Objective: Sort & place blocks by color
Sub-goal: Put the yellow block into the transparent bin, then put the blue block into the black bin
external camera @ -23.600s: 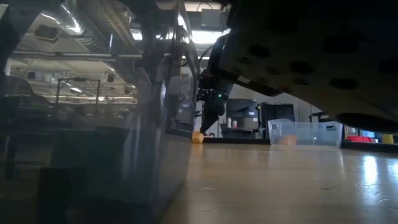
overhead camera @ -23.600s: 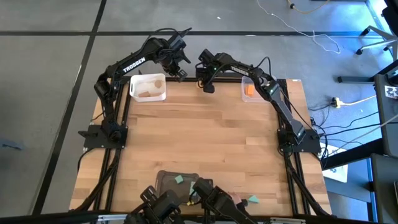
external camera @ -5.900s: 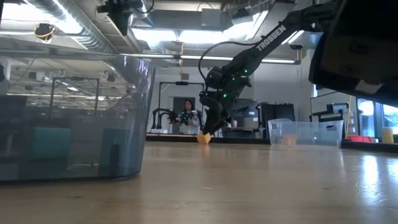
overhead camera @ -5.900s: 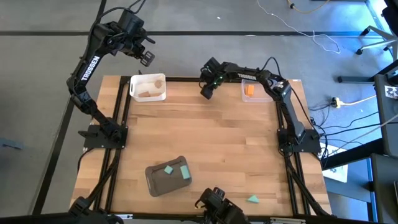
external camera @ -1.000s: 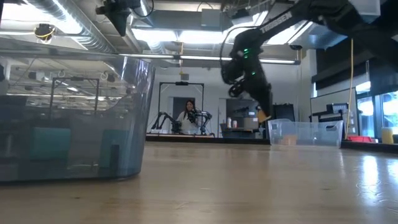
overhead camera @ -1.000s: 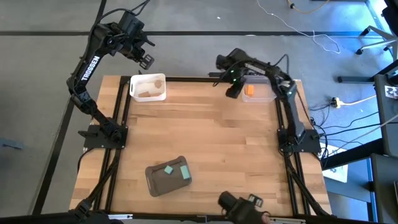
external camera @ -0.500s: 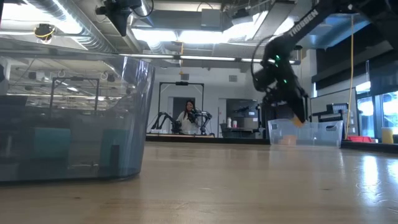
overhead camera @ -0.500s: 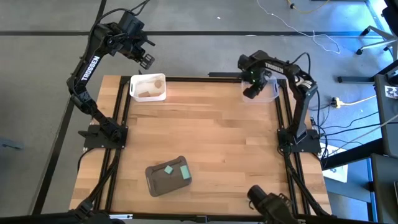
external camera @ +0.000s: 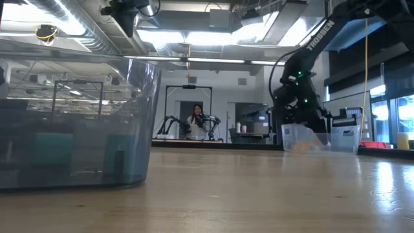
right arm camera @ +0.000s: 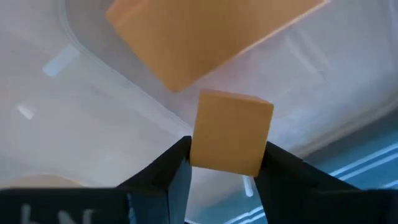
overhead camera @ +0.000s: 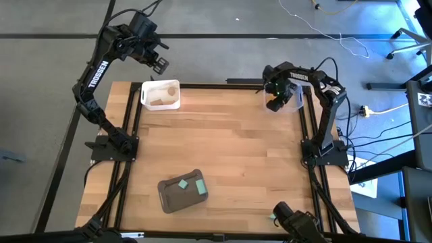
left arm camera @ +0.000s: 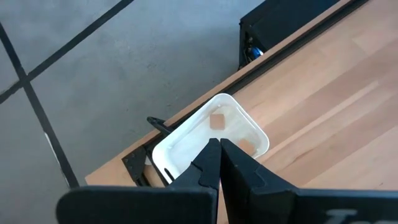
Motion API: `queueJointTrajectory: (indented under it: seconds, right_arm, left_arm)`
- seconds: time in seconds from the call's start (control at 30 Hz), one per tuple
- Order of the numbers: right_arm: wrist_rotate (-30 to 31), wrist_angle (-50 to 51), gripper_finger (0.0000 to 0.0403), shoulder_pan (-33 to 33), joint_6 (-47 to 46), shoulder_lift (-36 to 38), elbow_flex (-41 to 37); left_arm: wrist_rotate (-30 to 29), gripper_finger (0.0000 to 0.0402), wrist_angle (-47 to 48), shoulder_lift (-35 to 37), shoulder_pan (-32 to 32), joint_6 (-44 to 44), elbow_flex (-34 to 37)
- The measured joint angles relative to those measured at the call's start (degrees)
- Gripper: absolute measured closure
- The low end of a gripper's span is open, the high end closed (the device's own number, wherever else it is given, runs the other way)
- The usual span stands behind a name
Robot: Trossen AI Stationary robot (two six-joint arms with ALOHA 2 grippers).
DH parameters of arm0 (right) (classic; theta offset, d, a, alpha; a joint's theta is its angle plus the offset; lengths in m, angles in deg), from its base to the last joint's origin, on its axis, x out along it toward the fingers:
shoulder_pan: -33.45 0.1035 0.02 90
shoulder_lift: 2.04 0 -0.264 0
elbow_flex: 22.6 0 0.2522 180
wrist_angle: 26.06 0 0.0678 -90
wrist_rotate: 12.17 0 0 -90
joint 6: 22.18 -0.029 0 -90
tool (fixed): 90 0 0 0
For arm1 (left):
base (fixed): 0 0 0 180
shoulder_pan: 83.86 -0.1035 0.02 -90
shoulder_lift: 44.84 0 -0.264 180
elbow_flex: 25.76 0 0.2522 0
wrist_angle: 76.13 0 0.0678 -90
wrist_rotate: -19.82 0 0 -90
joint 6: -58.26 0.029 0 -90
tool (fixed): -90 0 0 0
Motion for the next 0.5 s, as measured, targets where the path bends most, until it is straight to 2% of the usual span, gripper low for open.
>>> queueJointTrajectory:
  seconds: [0.33,0.5]
  right_arm:
    - [0.47,-0.66,0.0203,0.01,2.63,-0.04,0.34]
    - [1.28,4.23,0.0199,0.01,2.43,-0.18,4.85]
  left_arm:
    - [0.02,0.0401,-0.17,0.0,0.95,-0.02,0.0]
    - [0.05,0.0401,-0.2,0.0,1.51,-0.02,0.0]
